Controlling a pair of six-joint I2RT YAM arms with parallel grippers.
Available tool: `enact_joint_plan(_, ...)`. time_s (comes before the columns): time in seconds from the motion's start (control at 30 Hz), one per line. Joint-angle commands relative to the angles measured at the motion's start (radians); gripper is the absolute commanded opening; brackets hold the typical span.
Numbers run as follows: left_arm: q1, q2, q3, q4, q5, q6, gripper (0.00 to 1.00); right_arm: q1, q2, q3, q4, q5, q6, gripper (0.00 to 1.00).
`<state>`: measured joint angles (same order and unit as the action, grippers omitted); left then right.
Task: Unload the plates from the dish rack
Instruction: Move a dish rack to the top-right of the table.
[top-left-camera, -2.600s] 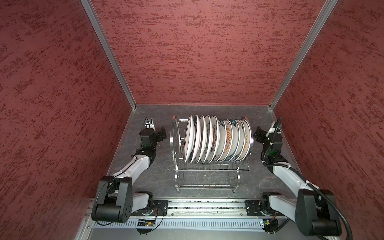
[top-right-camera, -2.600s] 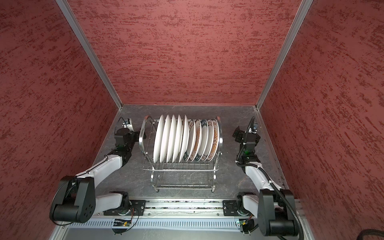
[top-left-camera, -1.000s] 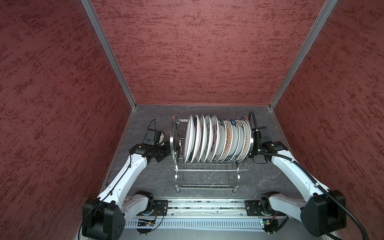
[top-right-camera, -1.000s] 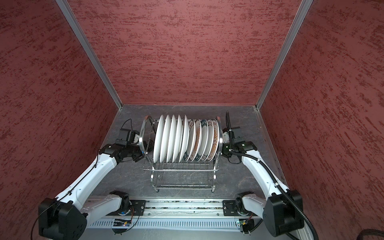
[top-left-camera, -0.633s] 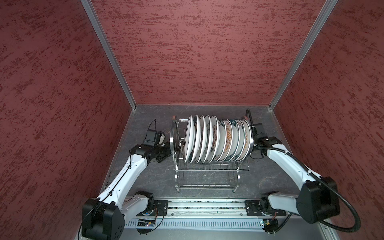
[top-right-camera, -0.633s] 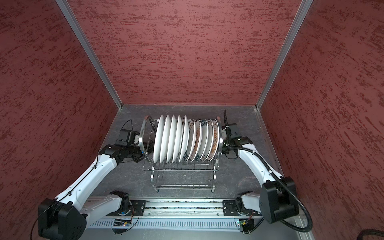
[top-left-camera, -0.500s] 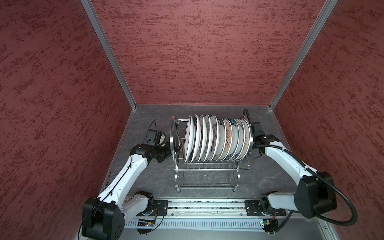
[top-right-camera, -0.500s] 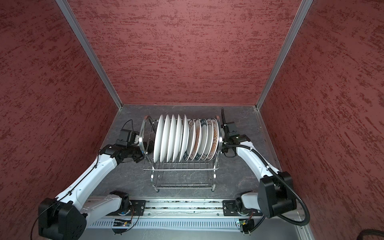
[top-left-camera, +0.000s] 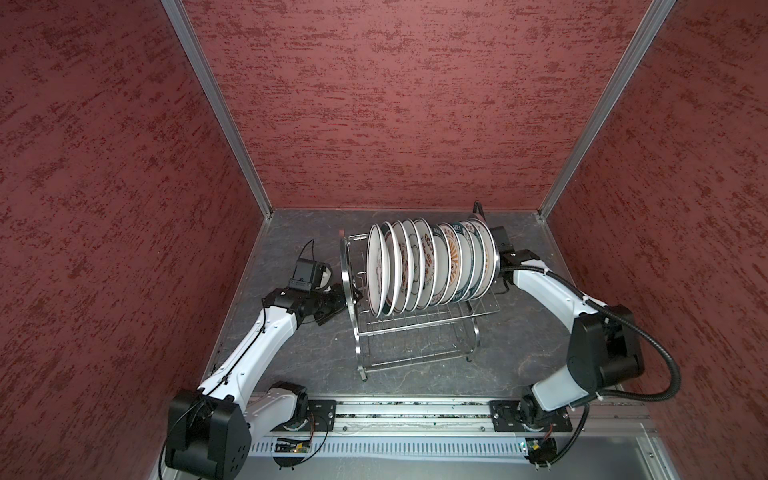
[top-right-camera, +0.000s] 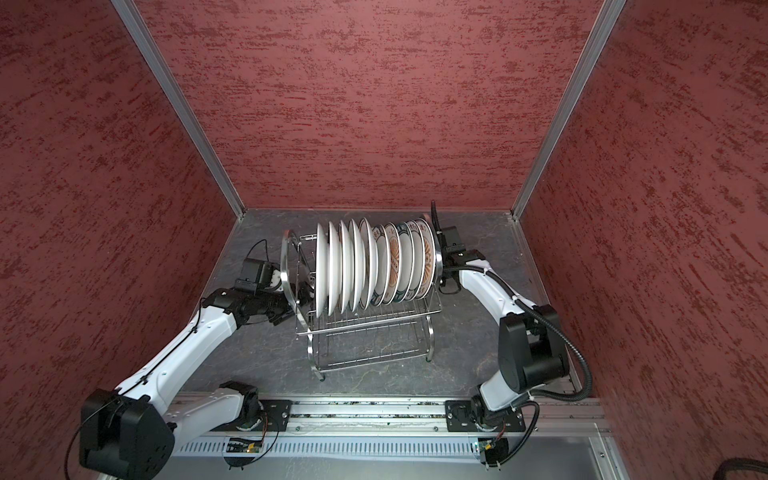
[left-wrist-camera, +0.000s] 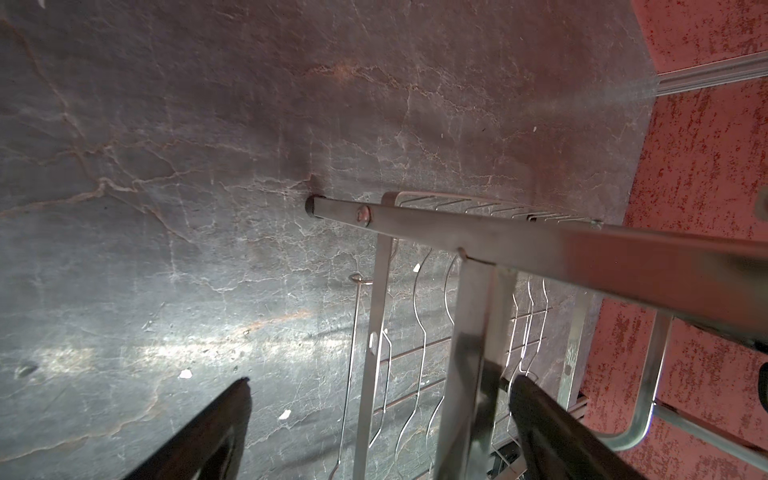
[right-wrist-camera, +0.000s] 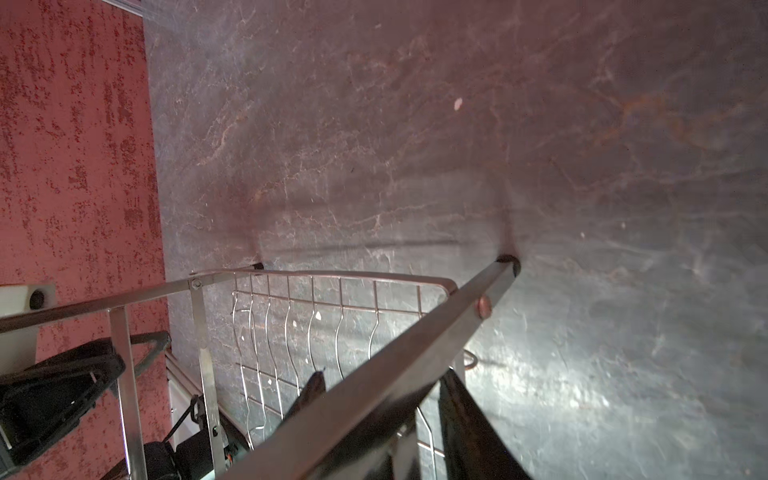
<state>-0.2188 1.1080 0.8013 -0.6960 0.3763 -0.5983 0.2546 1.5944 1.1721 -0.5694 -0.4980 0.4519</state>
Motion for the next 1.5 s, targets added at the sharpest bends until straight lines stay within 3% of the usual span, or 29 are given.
enact_joint_plan(0.0, 0.004, 0.007, -0.011, 0.027, -0.005, -0.005, 0.97, -0.001, 0.066, 0.100, 0.119, 0.001, -0.016, 0.45)
enact_joint_plan(0.4, 0.062, 0.077, 0.018, 0.073, -0.014, 0.000, 0.97, 0.012, 0.337, 0.421, 0.140, -0.054, -0.055, 0.45)
enact_joint_plan(0.97, 0.134, 0.119, 0.049, 0.094, -0.046, 0.008, 0.98, 0.061, 0.600, 0.744, 0.162, -0.157, -0.107, 0.51)
enact_joint_plan(1.23, 0.177, 0.056, 0.020, 0.075, -0.056, 0.007, 0.99, 0.050, 0.567, 0.720, 0.095, -0.020, -0.128, 0.73)
enact_joint_plan(1.47, 0.213, 0.014, 0.006, 0.056, -0.064, 0.017, 0.99, -0.008, 0.453, 0.547, 0.160, 0.002, -0.092, 0.77)
